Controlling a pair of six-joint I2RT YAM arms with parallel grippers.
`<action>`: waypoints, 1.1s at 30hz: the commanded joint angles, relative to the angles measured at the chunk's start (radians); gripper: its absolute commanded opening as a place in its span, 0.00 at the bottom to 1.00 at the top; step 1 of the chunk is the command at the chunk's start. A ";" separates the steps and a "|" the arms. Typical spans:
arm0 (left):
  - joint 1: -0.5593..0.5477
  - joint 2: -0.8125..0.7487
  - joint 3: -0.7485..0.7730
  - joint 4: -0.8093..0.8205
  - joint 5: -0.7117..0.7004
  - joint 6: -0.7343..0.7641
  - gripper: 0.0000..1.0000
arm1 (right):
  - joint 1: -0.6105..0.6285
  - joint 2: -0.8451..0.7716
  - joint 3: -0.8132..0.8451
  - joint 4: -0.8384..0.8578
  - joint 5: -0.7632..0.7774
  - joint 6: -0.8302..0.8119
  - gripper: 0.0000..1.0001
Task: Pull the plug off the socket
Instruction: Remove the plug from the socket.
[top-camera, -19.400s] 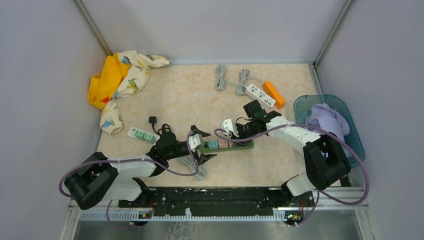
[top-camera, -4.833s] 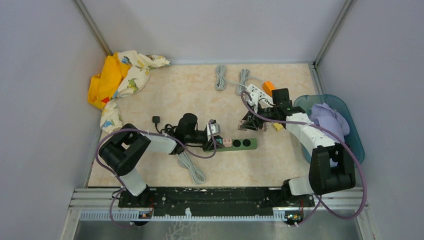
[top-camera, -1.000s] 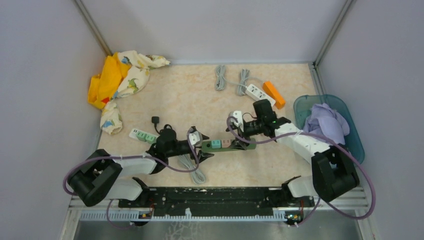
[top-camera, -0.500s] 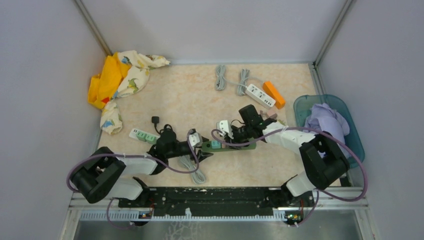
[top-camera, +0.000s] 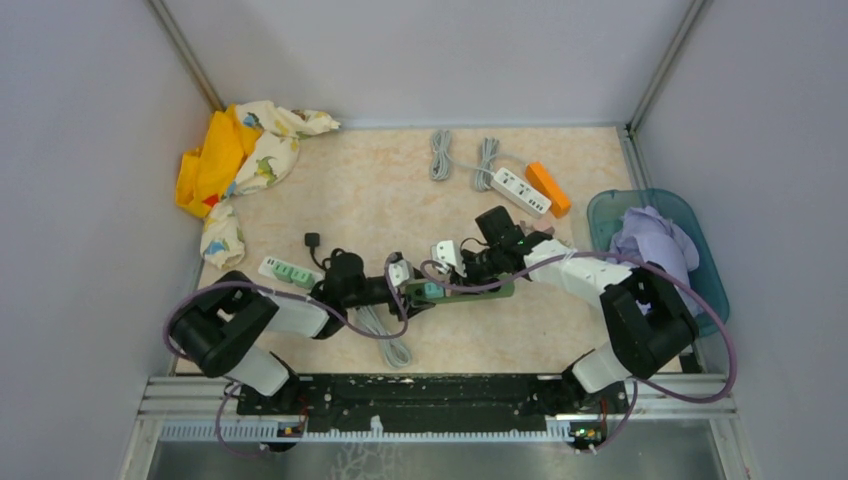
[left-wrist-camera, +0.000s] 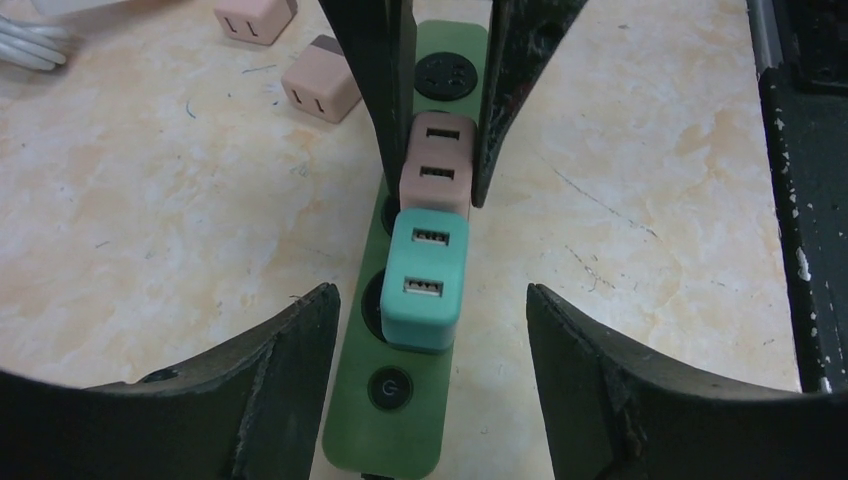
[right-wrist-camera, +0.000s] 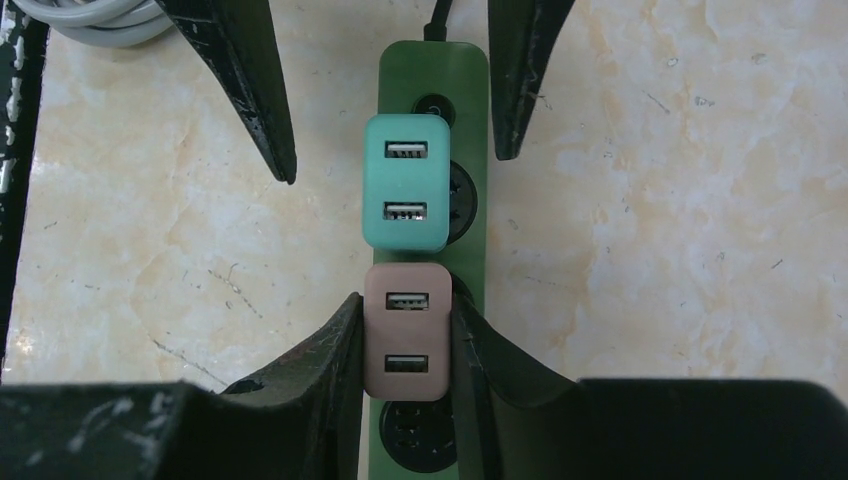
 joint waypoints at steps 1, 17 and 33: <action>0.003 0.091 -0.060 0.274 0.055 -0.017 0.74 | 0.010 -0.004 0.071 -0.071 -0.036 -0.051 0.00; 0.002 0.231 -0.074 0.522 0.065 -0.053 0.60 | 0.010 0.029 0.085 -0.087 -0.052 -0.050 0.00; -0.001 0.150 -0.008 0.248 0.073 -0.026 0.01 | 0.010 0.026 0.080 -0.064 -0.054 -0.022 0.00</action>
